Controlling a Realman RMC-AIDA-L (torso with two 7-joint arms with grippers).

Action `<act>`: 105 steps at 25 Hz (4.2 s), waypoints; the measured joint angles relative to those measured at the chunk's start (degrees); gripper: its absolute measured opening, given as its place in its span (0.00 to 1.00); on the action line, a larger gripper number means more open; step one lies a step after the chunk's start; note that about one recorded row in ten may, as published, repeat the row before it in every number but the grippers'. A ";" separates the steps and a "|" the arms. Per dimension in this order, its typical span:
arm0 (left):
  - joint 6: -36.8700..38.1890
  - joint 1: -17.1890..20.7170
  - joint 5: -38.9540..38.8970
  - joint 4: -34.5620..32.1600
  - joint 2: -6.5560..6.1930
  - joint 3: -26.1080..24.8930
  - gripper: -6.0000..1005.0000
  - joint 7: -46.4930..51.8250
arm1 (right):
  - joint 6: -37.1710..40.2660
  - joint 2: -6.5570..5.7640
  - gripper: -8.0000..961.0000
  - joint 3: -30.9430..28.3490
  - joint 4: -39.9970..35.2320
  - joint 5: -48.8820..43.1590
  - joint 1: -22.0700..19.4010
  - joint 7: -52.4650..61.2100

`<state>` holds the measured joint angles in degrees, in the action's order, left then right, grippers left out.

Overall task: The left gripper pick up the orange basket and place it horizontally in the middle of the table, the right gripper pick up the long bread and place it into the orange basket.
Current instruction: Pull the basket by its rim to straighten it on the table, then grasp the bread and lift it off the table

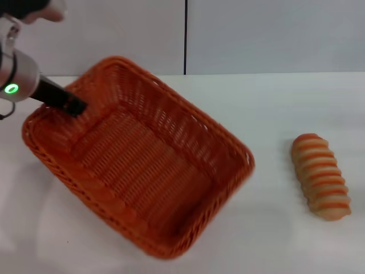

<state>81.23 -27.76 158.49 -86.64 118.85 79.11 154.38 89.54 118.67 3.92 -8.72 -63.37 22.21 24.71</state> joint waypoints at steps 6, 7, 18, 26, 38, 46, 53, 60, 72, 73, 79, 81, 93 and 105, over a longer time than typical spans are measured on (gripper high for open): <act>0.50 0.34 0.16 0.50 -0.25 -4.98 0.21 8.79 | -5.17 -1.99 0.62 0.51 -3.48 -0.33 5.25 0.25; 0.69 0.57 0.12 0.51 -0.24 -5.71 0.21 9.87 | -5.17 -1.99 0.62 0.51 -3.48 -0.33 5.25 0.25; 2.09 2.76 -3.05 2.28 0.25 -11.83 0.16 10.76 | -8.54 -6.70 0.62 2.08 -1.22 -0.51 10.75 0.30; 4.35 7.89 -3.68 -1.42 0.25 -13.46 0.16 10.91 | -8.60 -6.97 0.62 2.78 -0.33 -0.54 11.54 0.34; 7.14 12.95 -7.22 -5.28 0.24 -11.19 0.15 10.92 | -8.29 -6.15 0.62 4.35 -0.33 -0.16 11.94 0.35; 8.27 16.16 -11.52 -7.56 0.24 -9.25 0.14 10.86 | -7.94 -5.88 0.62 4.34 -0.33 -0.09 11.69 0.43; 8.76 15.37 -12.93 -5.37 -0.10 -8.50 0.14 10.70 | -7.90 -5.47 0.62 4.34 -0.48 -0.09 11.50 0.43; 9.20 14.61 -14.11 -3.17 -0.38 -9.73 0.15 10.60 | -7.69 -4.87 0.62 4.33 -0.82 -0.23 11.21 0.43; 12.48 11.21 -17.16 -3.39 -0.81 -22.16 0.46 6.49 | -5.99 -1.65 0.62 5.59 -6.29 -0.49 8.71 6.33; 12.59 10.95 -17.33 -3.42 -0.81 -23.54 0.50 5.59 | -6.45 -1.29 0.62 7.00 -8.13 -0.63 8.09 8.75; 10.52 10.83 -21.85 -2.68 -0.72 -31.39 0.69 -5.27 | -13.54 0.11 0.62 19.34 -26.72 -6.95 1.21 34.75; 7.51 12.06 -28.37 0.09 -0.69 -35.60 0.73 -14.36 | -15.16 -0.12 0.62 21.60 -34.25 -13.38 -1.08 45.64; 5.47 15.45 -56.63 26.10 -0.70 -49.58 0.77 -54.51 | 4.34 -0.98 0.62 21.07 -73.69 -62.18 0.69 94.39; 6.92 17.12 -64.36 37.33 -0.58 -50.39 0.77 -69.55 | 19.74 -5.52 0.62 30.03 -64.39 -94.33 16.15 103.98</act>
<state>88.15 -10.64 94.13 -49.32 118.26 28.72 84.83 109.28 113.15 33.95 -73.11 -157.69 38.36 128.69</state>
